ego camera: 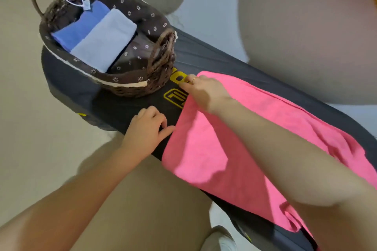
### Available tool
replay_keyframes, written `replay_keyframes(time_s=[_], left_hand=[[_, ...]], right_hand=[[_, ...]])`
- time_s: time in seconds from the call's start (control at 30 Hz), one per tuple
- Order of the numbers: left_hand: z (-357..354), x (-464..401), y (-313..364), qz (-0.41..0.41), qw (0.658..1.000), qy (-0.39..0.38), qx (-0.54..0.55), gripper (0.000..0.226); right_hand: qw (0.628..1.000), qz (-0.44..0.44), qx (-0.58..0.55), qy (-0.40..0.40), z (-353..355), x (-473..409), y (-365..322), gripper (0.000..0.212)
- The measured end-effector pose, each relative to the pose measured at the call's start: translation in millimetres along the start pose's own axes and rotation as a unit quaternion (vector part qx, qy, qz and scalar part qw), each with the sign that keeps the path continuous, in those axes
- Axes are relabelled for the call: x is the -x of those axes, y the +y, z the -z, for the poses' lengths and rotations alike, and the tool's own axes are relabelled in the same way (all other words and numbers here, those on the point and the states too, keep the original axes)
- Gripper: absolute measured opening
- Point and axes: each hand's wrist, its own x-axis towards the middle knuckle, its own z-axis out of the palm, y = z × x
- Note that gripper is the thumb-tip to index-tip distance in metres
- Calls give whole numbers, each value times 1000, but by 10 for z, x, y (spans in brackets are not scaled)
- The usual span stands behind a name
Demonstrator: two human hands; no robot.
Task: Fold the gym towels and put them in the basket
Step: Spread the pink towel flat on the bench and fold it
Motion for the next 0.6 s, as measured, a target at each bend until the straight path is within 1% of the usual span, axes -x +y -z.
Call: replay_keyframes(time_s=[0.07, 0.17, 0.23, 0.33, 0.37, 0.43, 0.47, 0.53, 0.6], left_hand=[[-36, 67, 53, 1, 1000, -14, 6, 34], [-81, 133, 172, 38, 999, -33, -15, 39], [-75, 155, 278, 76, 995, -49, -29, 37], [-68, 173, 370, 82, 993, -71, -37, 32], [-44, 177, 367, 83, 994, -76, -13, 28], [21, 162, 315, 94, 990, -62, 82, 16], [63, 151, 279, 106, 983, -44, 142, 12], [158, 121, 188, 143, 963, 6, 226, 13], [249, 83, 89, 173, 949, 59, 257, 13]], right_hand=[[1000, 6, 25, -10, 20, -30, 23, 38], [996, 1, 78, -32, 92, -60, 70, 36], [994, -20, 99, -40, 128, -60, 112, 38], [990, -64, 125, -28, 193, -29, 165, 32], [989, -82, 124, -20, 216, -13, 180, 30], [987, -121, 102, 10, 254, 6, 227, 28], [986, -142, 88, 28, 276, 7, 258, 27], [978, -193, 43, 60, 315, -19, 301, 25], [965, -247, -28, 89, 355, -80, 315, 25]])
